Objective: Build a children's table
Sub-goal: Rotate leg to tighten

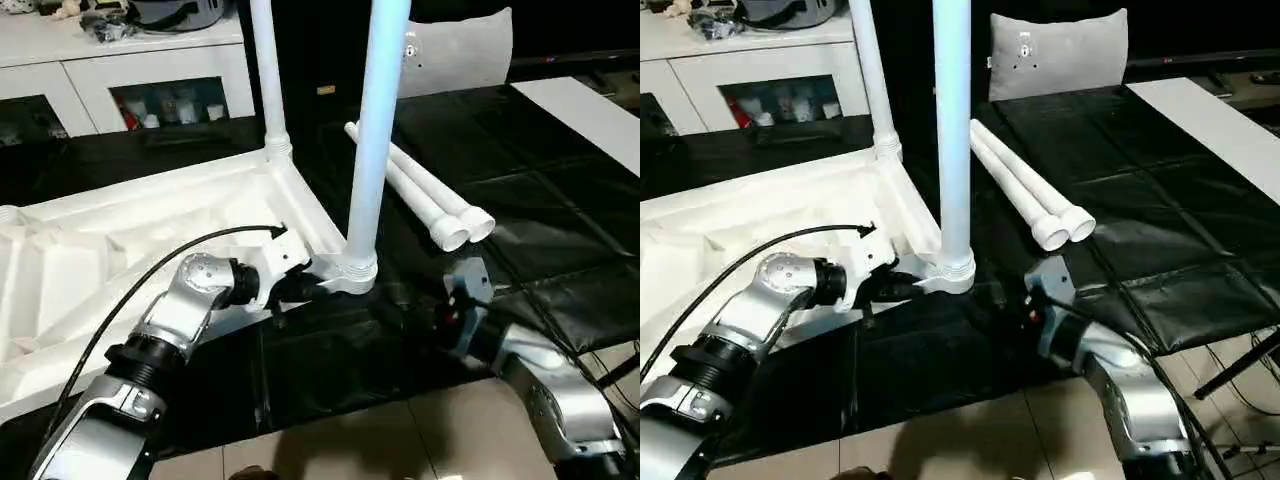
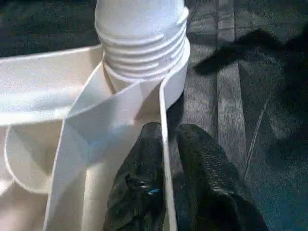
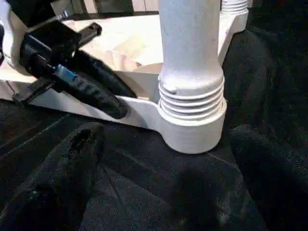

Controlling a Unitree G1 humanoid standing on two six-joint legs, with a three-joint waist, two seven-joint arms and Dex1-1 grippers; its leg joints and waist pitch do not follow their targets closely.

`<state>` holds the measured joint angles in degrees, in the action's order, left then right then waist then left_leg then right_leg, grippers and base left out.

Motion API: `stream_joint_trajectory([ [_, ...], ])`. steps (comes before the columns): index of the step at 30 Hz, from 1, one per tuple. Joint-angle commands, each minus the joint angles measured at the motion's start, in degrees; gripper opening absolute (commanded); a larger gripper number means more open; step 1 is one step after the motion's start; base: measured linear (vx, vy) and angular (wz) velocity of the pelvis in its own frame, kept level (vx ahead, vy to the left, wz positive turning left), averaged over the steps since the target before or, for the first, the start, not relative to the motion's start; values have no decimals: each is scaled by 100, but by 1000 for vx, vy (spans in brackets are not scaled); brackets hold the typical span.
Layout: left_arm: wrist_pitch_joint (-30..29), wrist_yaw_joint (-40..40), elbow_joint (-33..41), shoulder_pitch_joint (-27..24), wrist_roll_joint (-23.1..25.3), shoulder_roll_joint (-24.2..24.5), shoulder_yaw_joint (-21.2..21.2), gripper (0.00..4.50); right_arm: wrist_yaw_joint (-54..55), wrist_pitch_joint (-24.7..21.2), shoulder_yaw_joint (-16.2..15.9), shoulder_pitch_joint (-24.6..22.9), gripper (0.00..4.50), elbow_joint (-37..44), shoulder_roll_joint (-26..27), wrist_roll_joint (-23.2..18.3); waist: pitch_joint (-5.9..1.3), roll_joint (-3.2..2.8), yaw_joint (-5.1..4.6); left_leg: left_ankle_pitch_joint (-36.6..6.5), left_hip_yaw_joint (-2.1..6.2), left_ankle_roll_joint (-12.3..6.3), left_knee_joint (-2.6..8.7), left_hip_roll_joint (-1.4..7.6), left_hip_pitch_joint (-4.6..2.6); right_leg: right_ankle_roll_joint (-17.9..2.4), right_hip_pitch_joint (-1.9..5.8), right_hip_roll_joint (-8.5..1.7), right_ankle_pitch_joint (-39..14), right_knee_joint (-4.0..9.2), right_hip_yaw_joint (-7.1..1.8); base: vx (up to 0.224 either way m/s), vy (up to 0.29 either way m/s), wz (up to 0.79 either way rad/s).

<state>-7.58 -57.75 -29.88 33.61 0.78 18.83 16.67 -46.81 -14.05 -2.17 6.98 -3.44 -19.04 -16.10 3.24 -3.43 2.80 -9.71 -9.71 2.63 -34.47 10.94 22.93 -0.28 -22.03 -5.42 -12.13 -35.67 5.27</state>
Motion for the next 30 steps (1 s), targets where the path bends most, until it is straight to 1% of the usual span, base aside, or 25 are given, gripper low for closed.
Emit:
stream_joint_trajectory([
  [1, 53, -26, 29, 48, -26, 5, -14, 125, -22, -60, 15, 12, 450, 121, -57, -24, -414, 84, -2, -963, 45, -461, 382, 217, -115, -1328, 263, -331, -561, 445, -297, 0, 0, 0],
  [2, 35, -36, -2, 55, -23, 1, -13, 125, -28, -103, 18, 15, 450, 114, -62, -59, -411, 73, -4, -993, 48, -449, 385, 217, -118, -1316, 260, -331, -616, 448, -296, 0, 0, 0],
  [3, 61, -11, -64, 72, 3, -3, -13, 125, -6, -84, 41, 26, 450, 101, -47, -82, -409, 84, -8, -1035, 44, -428, 385, 211, -120, -1293, 260, -327, -708, 462, -295, 0, 0, 0],
  [4, 49, 42, -135, 94, 18, -19, -31, 125, -13, -134, 78, 39, 450, 100, -23, -168, -407, 84, -10, -1058, 44, -416, 387, 210, -119, -1276, 260, -325, -774, 468, -295, 0, 0, 0],
  [7, 52, 124, -330, 140, -21, -66, -86, 125, -44, -61, 98, 60, 450, 106, -2, -224, -412, 84, -12, -1055, 51, -398, 387, 209, -114, -1258, 263, -323, -760, 469, -292, 0, 0, 0],
  [11, 33, 143, -390, 135, -49, -102, -128, 125, 31, -34, 110, 74, 450, 130, 45, -228, -420, 83, -15, -1011, 50, -417, 384, 213, -117, -1302, 260, -322, -658, 455, -291, 0, 0, 0],
  [12, 18, 149, -397, 132, -55, -107, -135, 110, 40, -32, 112, 78, 450, 132, 54, -230, -421, 82, -12, -988, 50, -428, 380, 213, -117, -1317, 260, -326, -620, 451, -292, 0, 0, 0],
  [14, 27, 274, -496, 113, -140, -171, -260, 110, 128, -192, 142, 110, 450, 187, 106, -321, -421, 83, -17, -996, 44, -433, 372, 205, -114, -1331, 262, -322, -608, 450, -289, 0, 0, 0],
  [15, 27, 274, -496, 113, -140, -171, -260, 99, 128, -192, 142, 110, 450, 187, 106, -321, -420, 82, -16, -993, 49, -439, 379, 208, -117, -1335, 266, -324, -609, 453, -288, 0, 0, 0],
  [16, 76, 310, -549, 113, -201, -204, -322, 87, 115, -319, 137, 121, 450, 220, 77, -413, -422, 82, -16, -991, 49, -451, 375, 210, -123, -1334, 268, -324, -608, 458, -289, 0, 0, 0],
  [19, 106, 272, -583, 81, -201, -190, -329, 75, 40, -267, 110, 103, 450, 243, 43, -419, -422, 82, -13, -1000, 50, -440, 379, 213, -118, -1316, 264, -320, -635, 454, -288, 0, 0, 0],
  [20, 128, 252, -603, 66, -174, -173, -303, 55, 15, -256, 110, 92, 450, 252, 34, -418, -422, 75, -13, -1007, 50, -435, 378, 213, -121, -1316, 263, -320, -634, 454, -289, 0, 0, 0],
  [24, 190, 206, -615, 12, -63, -96, -186, 44, -38, -240, 90, 67, 450, 272, 14, -405, -421, 78, -15, -1014, 52, -418, 381, 214, -116, -1299, 269, -326, -661, 458, -290, 0, 0, 0],
  [25, 195, 205, -616, 12, -55, -92, -180, 21, -38, -240, 90, 67, 450, 272, 13, -405, -420, 76, -18, -1008, 52, -417, 383, 215, -118, -1296, 266, -322, -644, 454, -290, 0, 0, 0],
  [26, 261, 204, -629, 6, 43, -49, -107, 12, -39, -238, 83, 68, 450, 271, 9, -403, -419, 75, -17, -1022, 55, -418, 385, 215, -119, -1295, 264, -322, -653, 459, -289, 0, 0, 0],
  [27, 319, 196, -648, 2, 138, -7, -41, 12, -25, -237, 71, 69, 450, 276, 0, -410, -417, 78, -26, -1036, 54, -417, 388, 216, -117, -1284, 264, -319, -661, 463, -291, 0, 0, 0],
  [28, 319, 196, -648, 2, 138, -7, -41, 3, -25, -237, 71, 69, 450, 276, 0, -410, -409, 75, -29, -1097, 51, -383, 392, 214, -122, -1282, 264, -328, -748, 468, -289, 0, 0, 0],
  [29, 377, 176, -680, 18, 246, 41, 52, 3, -22, -238, 63, 92, 450, 257, -19, -427, -404, 85, -34, -1140, 51, -377, 395, 214, -123, -1271, 261, -329, -817, 482, -291, 0, 0, 0],
  [30, 377, 173, -679, 18, 247, 43, 55, 3, -22, -237, 63, 94, 450, 256, -20, -427, -394, 82, -42, -1226, 51, -346, 404, 212, -125, -1245, 260, -326, -951, 494, -291, 0, 0, 0],
])
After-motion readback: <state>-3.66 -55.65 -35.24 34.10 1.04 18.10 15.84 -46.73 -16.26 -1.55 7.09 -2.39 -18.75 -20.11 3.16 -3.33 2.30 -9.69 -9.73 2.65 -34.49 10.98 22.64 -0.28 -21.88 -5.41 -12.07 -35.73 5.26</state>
